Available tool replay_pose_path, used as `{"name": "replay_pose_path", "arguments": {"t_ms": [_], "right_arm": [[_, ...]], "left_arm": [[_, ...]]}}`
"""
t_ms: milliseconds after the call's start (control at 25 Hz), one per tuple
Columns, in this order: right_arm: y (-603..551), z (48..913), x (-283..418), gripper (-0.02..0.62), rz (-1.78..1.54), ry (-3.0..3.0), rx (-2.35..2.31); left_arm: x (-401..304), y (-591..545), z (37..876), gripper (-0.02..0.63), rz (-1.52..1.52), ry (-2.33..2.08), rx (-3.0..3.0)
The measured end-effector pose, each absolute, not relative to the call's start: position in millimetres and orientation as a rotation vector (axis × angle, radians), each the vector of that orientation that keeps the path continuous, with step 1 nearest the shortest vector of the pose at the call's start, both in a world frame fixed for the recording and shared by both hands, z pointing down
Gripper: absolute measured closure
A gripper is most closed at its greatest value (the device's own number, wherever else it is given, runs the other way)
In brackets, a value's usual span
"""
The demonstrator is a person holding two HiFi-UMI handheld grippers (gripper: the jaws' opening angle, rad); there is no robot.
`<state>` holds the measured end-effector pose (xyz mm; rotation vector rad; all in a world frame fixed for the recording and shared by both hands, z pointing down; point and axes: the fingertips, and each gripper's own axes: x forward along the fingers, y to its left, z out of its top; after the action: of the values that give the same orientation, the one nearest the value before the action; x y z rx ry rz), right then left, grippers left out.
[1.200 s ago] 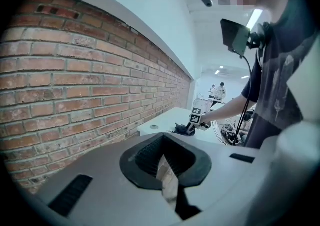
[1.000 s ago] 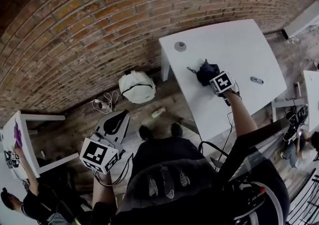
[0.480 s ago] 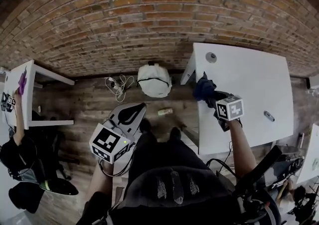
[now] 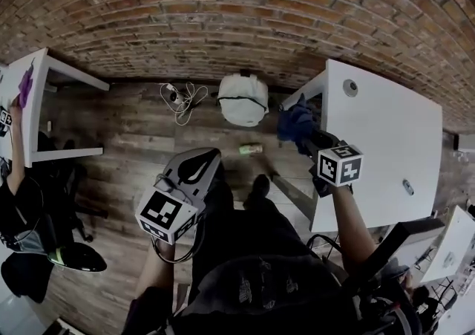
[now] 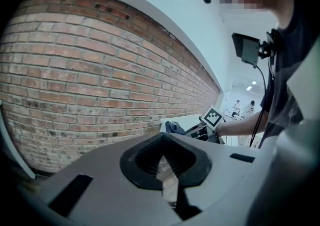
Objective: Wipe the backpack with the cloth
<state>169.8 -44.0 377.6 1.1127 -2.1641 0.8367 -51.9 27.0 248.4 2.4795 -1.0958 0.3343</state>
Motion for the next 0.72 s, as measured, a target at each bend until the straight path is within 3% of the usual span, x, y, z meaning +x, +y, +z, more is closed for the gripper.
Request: {"name": "replay_pose_path", "arguments": {"t_ms": [280,720], "right_arm": [[-41.8,448.9,91.4,0.522,0.862,-2.013,1.007],[-74.6,550.7,101.5,0.522,0.938,-1.83,1.145]], "left_arm": [[-112.6,-6.9,297.6,0.607,0.319,-0.988,2.478],[-111.6,-38.9,389.3,0.607,0.228,-0.939,2.395]]}}
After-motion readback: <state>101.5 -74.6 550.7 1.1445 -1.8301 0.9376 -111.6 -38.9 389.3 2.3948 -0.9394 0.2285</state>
